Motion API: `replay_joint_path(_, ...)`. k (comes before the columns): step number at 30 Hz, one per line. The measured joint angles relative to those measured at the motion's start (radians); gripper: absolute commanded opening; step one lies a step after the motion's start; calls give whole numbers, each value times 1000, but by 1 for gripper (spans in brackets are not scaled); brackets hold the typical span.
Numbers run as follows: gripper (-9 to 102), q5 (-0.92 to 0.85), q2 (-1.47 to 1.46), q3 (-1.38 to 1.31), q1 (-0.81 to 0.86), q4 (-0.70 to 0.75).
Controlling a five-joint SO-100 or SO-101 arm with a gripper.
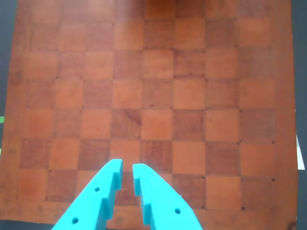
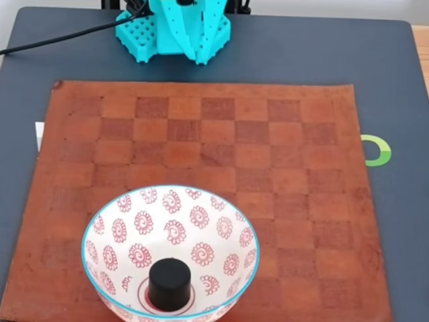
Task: Grasp a black cylinder and put it in a bowl.
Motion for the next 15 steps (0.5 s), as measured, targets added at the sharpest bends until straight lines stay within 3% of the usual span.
replay_joint_path(5, 0, 0, 25, 43, -2, -21)
replay_joint_path(15, 0, 0, 21, 233, -2, -253)
